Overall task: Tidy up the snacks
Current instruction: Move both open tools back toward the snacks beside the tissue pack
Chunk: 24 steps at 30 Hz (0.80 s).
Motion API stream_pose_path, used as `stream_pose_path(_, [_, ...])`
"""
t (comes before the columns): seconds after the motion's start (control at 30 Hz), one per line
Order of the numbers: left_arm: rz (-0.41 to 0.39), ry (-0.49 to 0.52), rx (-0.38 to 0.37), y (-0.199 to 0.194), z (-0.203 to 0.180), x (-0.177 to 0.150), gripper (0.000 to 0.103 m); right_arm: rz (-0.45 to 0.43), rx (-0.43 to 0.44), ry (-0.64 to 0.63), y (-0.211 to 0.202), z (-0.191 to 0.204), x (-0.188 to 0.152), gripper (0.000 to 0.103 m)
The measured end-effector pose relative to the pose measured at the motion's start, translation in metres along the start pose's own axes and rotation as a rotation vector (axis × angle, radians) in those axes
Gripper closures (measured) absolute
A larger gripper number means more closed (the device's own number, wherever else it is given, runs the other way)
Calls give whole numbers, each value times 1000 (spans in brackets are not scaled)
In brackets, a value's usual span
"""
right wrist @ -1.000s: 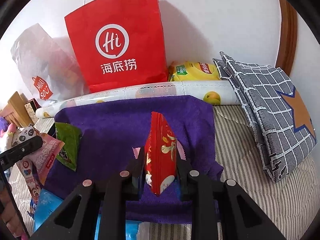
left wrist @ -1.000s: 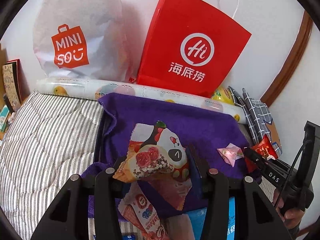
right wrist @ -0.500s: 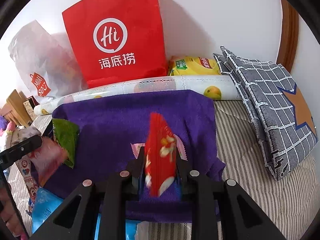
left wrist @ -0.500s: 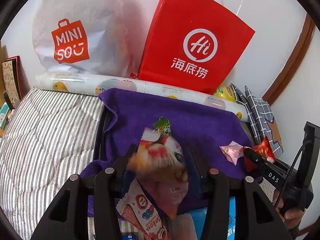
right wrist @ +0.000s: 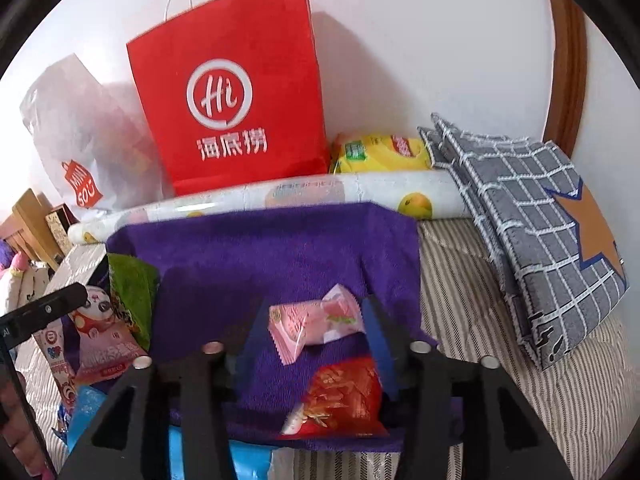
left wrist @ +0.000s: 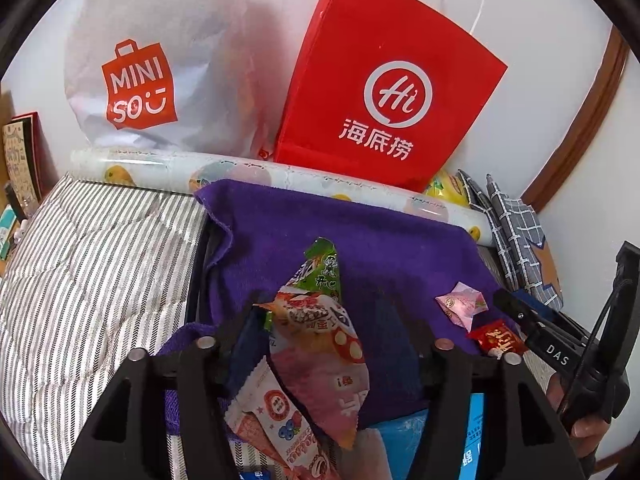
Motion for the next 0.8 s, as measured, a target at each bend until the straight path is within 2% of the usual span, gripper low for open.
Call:
stream_pose_path(0.2, [-24,-23,-30,-7,2,6,32,-64,15,-5,-12,3,10,38])
stream_pose_path(0.3, [-35,-44,-46,-10,6,10,27,-75,12,-3,-14,3,11,37])
stream_pose_path(0.6, [-29,-93,-61,-16,15,16,27,-87,-6,-5,-17,2,11,37])
stream_pose_path(0.8, [-56,-77,-31,-33,16,22,27,-73,44,-19,-24,16,10,37])
Point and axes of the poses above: each gripper's, at about its wrist camera, not at the fingertips, and y roughly the way its jaws point, z to its left, x to its top, the point moved 10 cm from there along y, roughly the way its jaws point, and after that the axes turned 14 degrees about x, right-handed, at the moved point
